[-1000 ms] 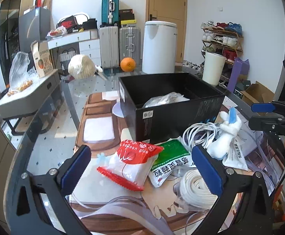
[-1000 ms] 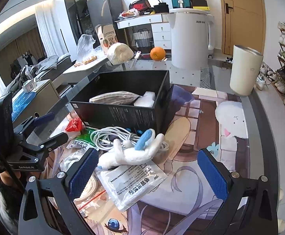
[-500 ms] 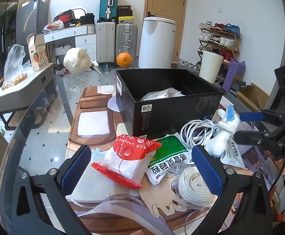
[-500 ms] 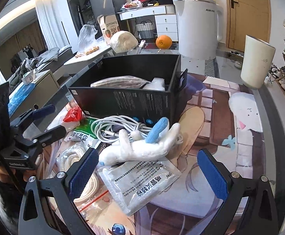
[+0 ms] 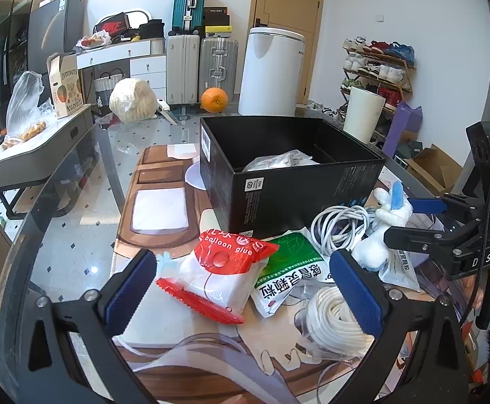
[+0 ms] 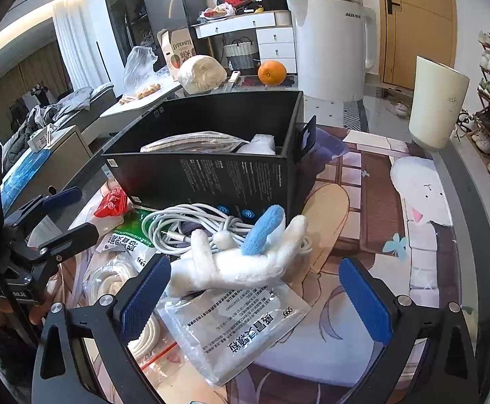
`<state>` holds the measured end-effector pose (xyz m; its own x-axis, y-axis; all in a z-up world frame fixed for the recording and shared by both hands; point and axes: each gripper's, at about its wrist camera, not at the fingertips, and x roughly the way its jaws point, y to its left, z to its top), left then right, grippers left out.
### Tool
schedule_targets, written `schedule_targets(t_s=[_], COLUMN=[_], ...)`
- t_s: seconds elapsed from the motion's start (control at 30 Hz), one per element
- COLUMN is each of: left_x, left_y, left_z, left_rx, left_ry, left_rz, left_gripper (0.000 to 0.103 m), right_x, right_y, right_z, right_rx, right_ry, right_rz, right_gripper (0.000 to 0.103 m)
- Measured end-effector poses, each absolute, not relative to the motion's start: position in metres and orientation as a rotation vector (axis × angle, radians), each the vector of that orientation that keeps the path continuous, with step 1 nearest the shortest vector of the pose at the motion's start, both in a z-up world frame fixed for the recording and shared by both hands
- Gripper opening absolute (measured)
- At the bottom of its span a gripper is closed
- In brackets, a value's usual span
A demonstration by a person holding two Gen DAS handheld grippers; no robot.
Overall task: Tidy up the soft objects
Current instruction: 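Grasp the white plush bunny with the right tool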
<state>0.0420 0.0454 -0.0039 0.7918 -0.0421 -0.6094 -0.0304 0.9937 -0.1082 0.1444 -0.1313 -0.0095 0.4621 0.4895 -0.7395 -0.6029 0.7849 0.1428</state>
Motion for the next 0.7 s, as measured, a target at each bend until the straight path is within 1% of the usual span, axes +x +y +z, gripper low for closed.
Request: schedule_targets(t_s=[0.2, 0.23, 0.3, 0.47, 0.6, 0.7], left_x=[0.0431, 0.0431, 0.0434, 0.0437, 0.0436, 0.0437], left_y=[0.0459, 0.0459, 0.046, 0.0461, 0.046, 0.046], left_z=[-0.0046, -0.0045, -0.0047, -0.0051, -0.005, -0.005], left_rx=[-0.113, -0.112, -0.113, -0.113, -0.113, -0.115], left_ry=[0.659, 0.659, 0.659, 0.659, 0.659, 0.659], left_rz=[-0.008, -0.008, -0.006, -0.007, -0.007, -0.007], left_gripper=[0.103, 0.103, 0.103, 0.103, 0.103, 0.103], right_x=[0.1469, 0.1467, 0.1454, 0.1426, 0.1427, 0.1434], right_y=[-0.1306, -0.1302, -0.1293, -0.1282, -0.1322, -0.1353], right_z=[-0.0114, -0.0114, -0.0102, -0.0084, -0.0066, -0.0051], right_rx=[-0.126, -0.129, -0.133, -0.139, -0.13, -0.124], right_ry=[0.869, 0.868, 0.863, 0.859, 0.858, 0.859], right_rz=[0.69, 0.693, 0.7, 0.71, 0.708, 0.714], right_gripper=[0.087, 0.086, 0.079, 0.07, 0.059, 0.048])
